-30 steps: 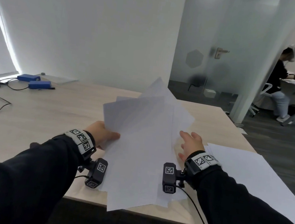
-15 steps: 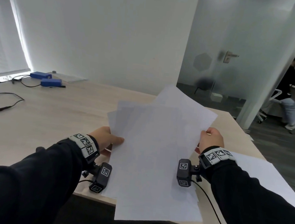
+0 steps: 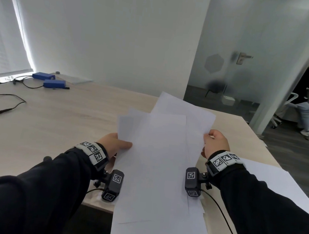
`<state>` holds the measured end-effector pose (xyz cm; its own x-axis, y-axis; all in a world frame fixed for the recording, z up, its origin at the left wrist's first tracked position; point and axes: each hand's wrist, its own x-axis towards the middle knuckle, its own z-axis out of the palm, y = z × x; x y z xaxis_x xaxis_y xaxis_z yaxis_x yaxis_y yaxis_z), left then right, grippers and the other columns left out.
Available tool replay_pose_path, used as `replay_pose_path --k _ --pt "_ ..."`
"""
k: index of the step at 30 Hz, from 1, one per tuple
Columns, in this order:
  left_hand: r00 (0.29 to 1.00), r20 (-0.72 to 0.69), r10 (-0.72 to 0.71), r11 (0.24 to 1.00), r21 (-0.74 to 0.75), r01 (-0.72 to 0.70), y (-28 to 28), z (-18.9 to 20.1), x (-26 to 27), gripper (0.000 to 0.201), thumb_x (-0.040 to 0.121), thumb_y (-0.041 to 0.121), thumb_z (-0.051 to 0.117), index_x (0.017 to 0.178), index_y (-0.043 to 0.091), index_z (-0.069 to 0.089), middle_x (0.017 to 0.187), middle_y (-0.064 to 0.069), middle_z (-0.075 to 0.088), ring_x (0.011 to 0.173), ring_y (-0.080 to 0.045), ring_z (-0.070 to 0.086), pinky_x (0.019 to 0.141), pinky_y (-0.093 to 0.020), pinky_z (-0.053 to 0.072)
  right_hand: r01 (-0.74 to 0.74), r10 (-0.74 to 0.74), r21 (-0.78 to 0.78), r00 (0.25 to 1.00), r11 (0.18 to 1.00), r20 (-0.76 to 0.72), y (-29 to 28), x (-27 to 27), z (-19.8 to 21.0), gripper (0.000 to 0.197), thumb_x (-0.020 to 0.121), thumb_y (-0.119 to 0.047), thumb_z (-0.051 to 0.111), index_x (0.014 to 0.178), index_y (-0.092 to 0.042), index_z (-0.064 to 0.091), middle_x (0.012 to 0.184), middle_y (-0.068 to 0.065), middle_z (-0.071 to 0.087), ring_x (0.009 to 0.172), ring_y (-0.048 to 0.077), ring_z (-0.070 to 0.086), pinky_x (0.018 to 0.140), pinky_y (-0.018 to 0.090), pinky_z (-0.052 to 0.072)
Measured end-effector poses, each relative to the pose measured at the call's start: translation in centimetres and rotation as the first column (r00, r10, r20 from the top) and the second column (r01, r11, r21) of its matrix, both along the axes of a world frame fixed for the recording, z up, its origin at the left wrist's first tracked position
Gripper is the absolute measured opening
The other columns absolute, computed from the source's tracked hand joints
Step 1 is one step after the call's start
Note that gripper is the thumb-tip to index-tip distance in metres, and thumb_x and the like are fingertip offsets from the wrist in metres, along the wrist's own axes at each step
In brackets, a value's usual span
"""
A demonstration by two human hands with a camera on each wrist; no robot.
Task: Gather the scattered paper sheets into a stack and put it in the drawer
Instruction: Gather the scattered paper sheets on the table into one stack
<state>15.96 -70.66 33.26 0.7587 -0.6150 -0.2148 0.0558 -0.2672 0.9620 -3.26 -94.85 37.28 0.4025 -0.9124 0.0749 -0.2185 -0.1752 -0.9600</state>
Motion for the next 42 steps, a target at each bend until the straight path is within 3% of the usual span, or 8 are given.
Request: replay_pose_path --k 8,15,19,21,26,31,36,42 --pt "1.000 -0.012 -0.025 0.999 -0.032 0.025 -1.0 0.1 -0.5 0.011 0.086 0.006 0.072 0.097 0.007 0.070 0.098 -0.018 0.075 0.090 -0.038 0.072 0.091 -0.054 0.055 -0.157 0.159 0.050 0.987 0.986 -0.038 0.9 1.2 -0.6 0.017 0.099 -0.021 0.052 0.110 -0.015 0.063 0.070 0.005 0.057 0.055 0.018 0.051 0.058 0.030 0.049" --pt "0.993 0.077 0.088 0.982 -0.172 -0.074 -1.1 2.2 -0.2 0.021 0.076 0.020 0.079 0.095 0.015 0.070 0.097 -0.012 0.076 0.090 -0.034 0.073 0.092 -0.053 0.055 -0.294 0.313 0.230 0.949 0.928 -0.046 0.7 0.7 -1.2 0.061 0.087 -0.056 0.063 0.138 -0.027 0.045 0.125 -0.002 0.058 0.103 0.019 0.063 0.090 0.041 0.053" --pt "0.976 0.145 0.160 0.947 -0.302 -0.110 -1.5 5.2 0.2 0.050 0.054 0.044 0.077 0.096 0.016 0.072 0.094 -0.008 0.077 0.089 -0.033 0.074 0.091 -0.055 0.056 -0.420 0.393 0.195 0.905 0.887 0.161 1.9 1.5 0.5 0.036 0.088 -0.015 0.072 0.121 -0.010 0.058 0.106 0.009 0.072 0.084 0.021 0.072 0.068 0.030 0.057" --pt "0.965 0.180 0.192 0.918 -0.380 -0.112 -1.6 7.4 0.0 0.054 0.054 0.049 0.078 0.096 0.016 0.073 0.095 -0.007 0.078 0.089 -0.032 0.074 0.090 -0.051 0.057 -0.382 0.367 0.048 0.910 0.923 0.194 2.0 2.1 2.0 0.022 0.087 -0.002 0.069 0.108 -0.008 0.066 0.104 0.016 0.073 0.082 0.025 0.073 0.076 0.036 0.060" --pt "0.954 0.221 0.205 0.845 -0.532 -0.058 -1.6 11.6 -0.8 0.048 0.061 0.036 0.088 0.100 0.013 0.074 0.096 -0.008 0.078 0.088 -0.031 0.074 0.081 -0.044 0.059 -0.345 0.350 -0.082 0.860 0.935 0.372 2.7 2.2 5.4 0.012 0.092 -0.008 0.065 0.100 -0.015 0.070 0.093 0.004 0.076 0.079 0.017 0.073 0.074 0.031 0.060" --pt "0.975 0.165 0.151 0.882 -0.468 -0.058 -1.6 8.7 -1.6 0.047 0.050 0.025 0.089 0.093 0.011 0.077 0.096 -0.012 0.077 0.091 -0.035 0.073 0.089 -0.053 0.057 -0.352 0.381 -0.148 0.872 0.924 0.308 3.5 1.1 4.0 0.013 0.092 -0.017 0.067 0.106 -0.017 0.067 0.099 0.002 0.076 0.089 0.016 0.073 0.079 0.028 0.059" --pt "0.968 0.172 0.182 0.894 -0.439 -0.090 -1.9 6.8 -2.6 0.020 0.072 0.010 0.084 0.090 0.013 0.076 0.092 -0.008 0.078 0.087 -0.029 0.074 0.091 -0.051 0.057 -0.317 0.343 -0.132 0.892 0.939 0.296 3.5 0.8 3.1 0.017 0.094 -0.007 0.060 0.109 -0.013 0.065 0.098 0.000 0.074 0.089 0.020 0.072 0.077 0.029 0.057" --pt "0.949 0.216 0.230 0.818 -0.571 -0.069 -2.7 10.3 -2.6 0.028 0.073 0.021 0.085 0.098 0.010 0.076 0.095 -0.008 0.078 0.089 -0.030 0.074 0.085 -0.047 0.059 -0.344 0.372 -0.146 0.807 0.927 0.458 3.7 0.4 5.7 0.022 0.093 -0.004 0.064 0.114 -0.010 0.061 0.100 0.002 0.075 0.084 0.013 0.073 0.072 0.023 0.059"
